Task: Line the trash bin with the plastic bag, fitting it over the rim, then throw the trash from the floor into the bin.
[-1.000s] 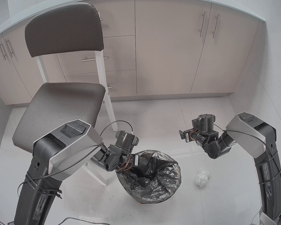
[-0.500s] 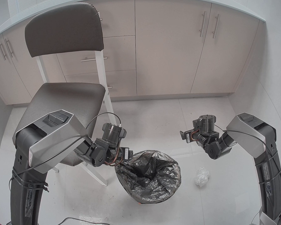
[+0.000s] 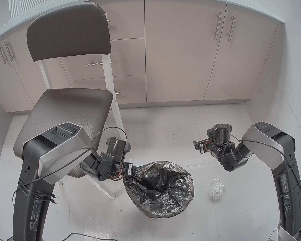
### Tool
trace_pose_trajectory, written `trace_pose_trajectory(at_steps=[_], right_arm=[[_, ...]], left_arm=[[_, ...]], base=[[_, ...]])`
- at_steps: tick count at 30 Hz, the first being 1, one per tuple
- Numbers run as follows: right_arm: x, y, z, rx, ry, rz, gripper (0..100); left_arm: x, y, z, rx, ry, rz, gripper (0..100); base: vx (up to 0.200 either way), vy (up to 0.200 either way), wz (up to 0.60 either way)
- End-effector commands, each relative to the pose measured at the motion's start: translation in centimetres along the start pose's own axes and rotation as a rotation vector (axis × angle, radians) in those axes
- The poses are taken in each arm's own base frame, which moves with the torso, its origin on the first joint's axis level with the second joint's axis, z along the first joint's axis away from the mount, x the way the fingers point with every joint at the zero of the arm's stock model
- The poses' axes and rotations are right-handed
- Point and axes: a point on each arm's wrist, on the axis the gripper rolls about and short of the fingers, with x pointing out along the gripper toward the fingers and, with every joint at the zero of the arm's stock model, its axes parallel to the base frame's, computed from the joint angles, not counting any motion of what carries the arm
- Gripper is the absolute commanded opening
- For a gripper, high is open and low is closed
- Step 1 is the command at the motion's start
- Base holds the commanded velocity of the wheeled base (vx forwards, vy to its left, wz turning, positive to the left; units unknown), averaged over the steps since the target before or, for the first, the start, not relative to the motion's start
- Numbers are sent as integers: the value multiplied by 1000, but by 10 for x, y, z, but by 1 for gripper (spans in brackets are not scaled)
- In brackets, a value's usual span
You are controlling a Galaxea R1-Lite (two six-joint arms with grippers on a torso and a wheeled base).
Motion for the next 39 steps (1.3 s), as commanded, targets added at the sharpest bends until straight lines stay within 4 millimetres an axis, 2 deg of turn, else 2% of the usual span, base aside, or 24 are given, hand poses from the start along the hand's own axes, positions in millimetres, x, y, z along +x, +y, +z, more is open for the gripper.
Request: trace_pose_trajectory(at_steps=[1, 8, 14, 15, 17, 20, 24, 25, 26, 28, 30, 32, 34, 36, 37, 39], right_arm=[[1, 0, -2, -1, 4, 0, 100], [1, -2, -3, 1, 5, -4, 100], [1, -2, -4, 2, 8, -4, 100], [0, -2, -3, 2, 8, -4, 100], [-2, -4, -3, 0, 15, -4, 100], [-6, -7, 4, -1, 9, -8, 100], [0, -21, 11, -6, -2, -37, 100], [0, -21, 11, -6, -2, -37, 100], [8, -33, 14, -19, 15, -58, 100], [18, -44, 17, -21, 31, -76, 100], [32, -54, 25, -11, 17, -98, 100], [38, -59, 30, -6, 9, -108, 100], [53, -66, 39, 1, 1, -123, 100], [66, -71, 44, 8, -25, -139, 100], [71, -73, 38, 8, -9, -141, 100], [80, -72, 4, -4, 109, -129, 100]], left_arm=[[7, 0, -10, 21, 36, 8, 100], [5, -2, -15, 90, 50, 11, 100], [4, -5, -15, 83, 42, 3, 100], [-1, -7, -14, 56, 38, -3, 100], [-15, -13, -10, -13, 25, -16, 100], [-55, -23, -4, -110, 13, -77, 100], [-108, -32, -18, -170, 79, -267, 100], [-108, -32, -18, -170, 79, -267, 100], [-124, -31, -31, -204, 137, -400, 100], [-126, -29, -45, -205, 176, -511, 100], [-115, -26, -62, -198, 197, -588, 100], [-107, -25, -69, -192, 177, -601, 100], [-106, -20, -77, -165, 66, -646, 100], [-103, -19, -86, -139, 43, -656, 100], [-101, -19, -88, -121, 38, -657, 100], [-101, -18, -89, -98, 34, -656, 100]], base=[[0, 0, 0], [0, 0, 0], [0, 0, 0], [0, 0, 0], [0, 0, 0], [0, 0, 0], [0, 0, 0], [0, 0, 0], [0, 0, 0], [0, 0, 0], [0, 0, 0], [0, 0, 0], [0, 0, 0], [0, 0, 0], [0, 0, 0], [0, 0, 0]])
